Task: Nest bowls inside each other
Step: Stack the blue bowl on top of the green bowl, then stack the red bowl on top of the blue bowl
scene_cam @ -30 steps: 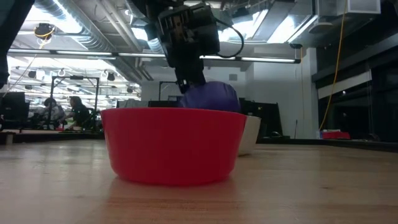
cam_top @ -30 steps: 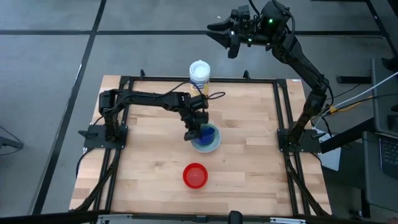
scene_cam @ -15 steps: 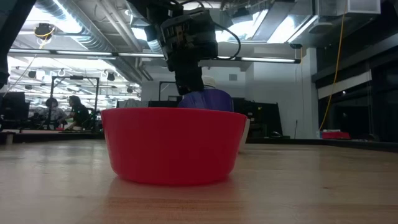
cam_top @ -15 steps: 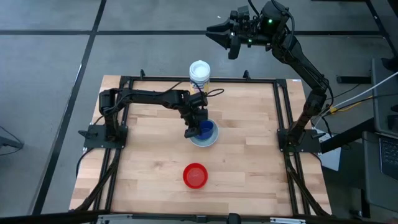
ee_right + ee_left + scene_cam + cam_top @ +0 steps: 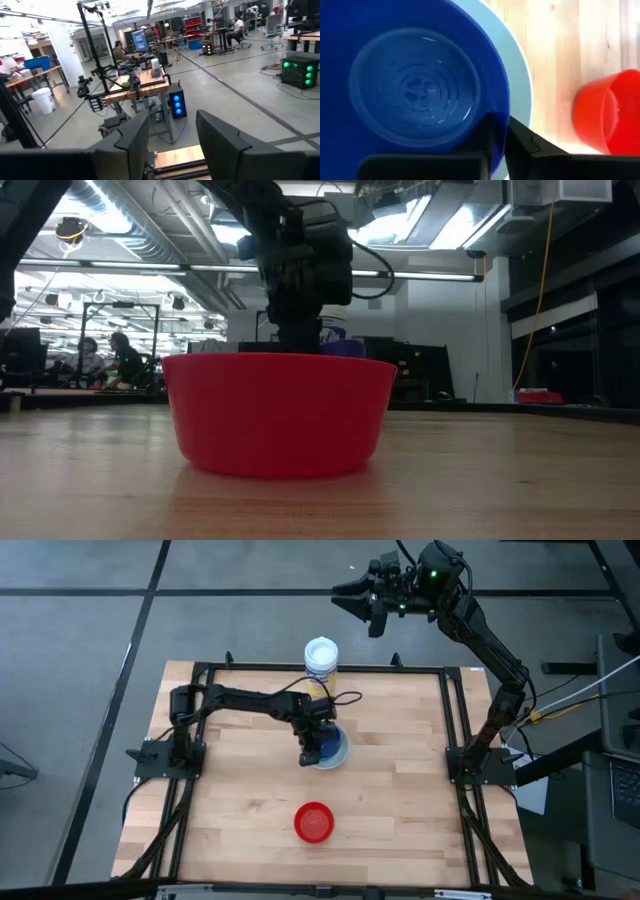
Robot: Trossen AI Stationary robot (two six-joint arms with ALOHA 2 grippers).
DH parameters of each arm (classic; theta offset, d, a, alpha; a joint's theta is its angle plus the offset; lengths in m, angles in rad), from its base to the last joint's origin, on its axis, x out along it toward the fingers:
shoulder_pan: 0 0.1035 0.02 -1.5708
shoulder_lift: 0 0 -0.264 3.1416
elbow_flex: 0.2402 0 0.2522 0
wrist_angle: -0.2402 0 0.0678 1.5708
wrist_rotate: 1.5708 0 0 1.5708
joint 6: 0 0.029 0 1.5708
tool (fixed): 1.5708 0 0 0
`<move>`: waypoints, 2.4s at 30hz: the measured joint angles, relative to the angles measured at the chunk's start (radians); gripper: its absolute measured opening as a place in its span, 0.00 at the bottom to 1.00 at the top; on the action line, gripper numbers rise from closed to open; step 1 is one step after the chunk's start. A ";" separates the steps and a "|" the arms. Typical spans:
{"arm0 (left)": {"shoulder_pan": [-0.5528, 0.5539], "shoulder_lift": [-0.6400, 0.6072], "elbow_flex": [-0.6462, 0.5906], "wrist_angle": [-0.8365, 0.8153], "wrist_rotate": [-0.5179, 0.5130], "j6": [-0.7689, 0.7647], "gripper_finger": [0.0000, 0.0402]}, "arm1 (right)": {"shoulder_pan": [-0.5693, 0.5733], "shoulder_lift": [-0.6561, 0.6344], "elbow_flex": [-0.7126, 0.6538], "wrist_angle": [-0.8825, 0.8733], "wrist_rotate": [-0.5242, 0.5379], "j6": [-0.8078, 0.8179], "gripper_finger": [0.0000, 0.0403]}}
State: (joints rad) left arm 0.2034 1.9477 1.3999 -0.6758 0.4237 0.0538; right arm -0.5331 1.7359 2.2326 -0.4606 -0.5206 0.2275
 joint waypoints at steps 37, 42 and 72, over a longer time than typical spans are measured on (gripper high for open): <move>0.045 -0.037 0.175 -0.101 -0.158 -0.023 0.42 | 0.000 0.000 0.000 -0.005 -0.053 -0.007 0.45; 0.056 -0.058 0.176 0.094 -0.072 -0.153 0.41 | 0.000 0.000 0.000 -0.039 -0.111 -0.003 0.43; -0.227 -0.156 0.037 -0.112 -0.024 -0.330 0.44 | 0.266 0.006 0.000 -0.101 -0.096 -0.086 0.46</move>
State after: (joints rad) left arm -0.0234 1.7912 1.4364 -0.7876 0.3996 -0.2759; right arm -0.2676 1.7424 2.2326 -0.5617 -0.6171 0.1413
